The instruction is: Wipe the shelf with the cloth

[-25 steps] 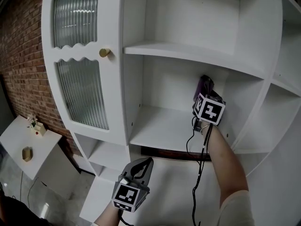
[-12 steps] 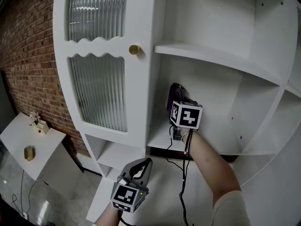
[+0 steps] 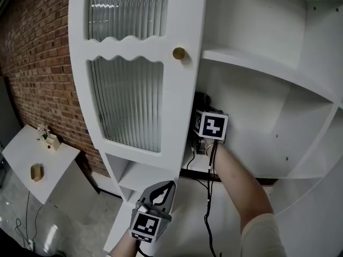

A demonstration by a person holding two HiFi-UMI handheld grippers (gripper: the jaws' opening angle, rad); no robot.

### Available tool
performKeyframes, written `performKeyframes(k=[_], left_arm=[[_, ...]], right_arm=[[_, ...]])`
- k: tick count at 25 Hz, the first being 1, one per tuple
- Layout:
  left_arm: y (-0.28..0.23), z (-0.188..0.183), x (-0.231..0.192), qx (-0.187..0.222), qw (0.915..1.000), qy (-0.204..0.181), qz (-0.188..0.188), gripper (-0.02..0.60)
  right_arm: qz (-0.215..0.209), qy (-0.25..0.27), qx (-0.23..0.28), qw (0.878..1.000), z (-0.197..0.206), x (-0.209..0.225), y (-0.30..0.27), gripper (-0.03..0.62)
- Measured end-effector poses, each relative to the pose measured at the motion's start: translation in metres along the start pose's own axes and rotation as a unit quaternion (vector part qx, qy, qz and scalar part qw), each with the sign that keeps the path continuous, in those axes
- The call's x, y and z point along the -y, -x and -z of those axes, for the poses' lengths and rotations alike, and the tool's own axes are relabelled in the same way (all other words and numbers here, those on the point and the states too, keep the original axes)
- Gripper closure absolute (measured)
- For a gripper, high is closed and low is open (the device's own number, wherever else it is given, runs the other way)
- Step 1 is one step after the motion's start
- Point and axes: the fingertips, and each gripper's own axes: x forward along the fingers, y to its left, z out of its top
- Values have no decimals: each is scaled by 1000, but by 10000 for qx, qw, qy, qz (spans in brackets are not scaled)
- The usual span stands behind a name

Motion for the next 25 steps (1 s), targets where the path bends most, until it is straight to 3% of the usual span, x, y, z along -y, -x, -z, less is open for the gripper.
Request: performKeyframes(k=[11,25], left_arm=[[-10,-6,22,18,9997,64,247,568],[-32,-3,71,-33,9992,79,402,568]], right_arm=[[268,60,-43,9996,2,36,8,510],[692,-160,-62,9975,10,134,44,510]])
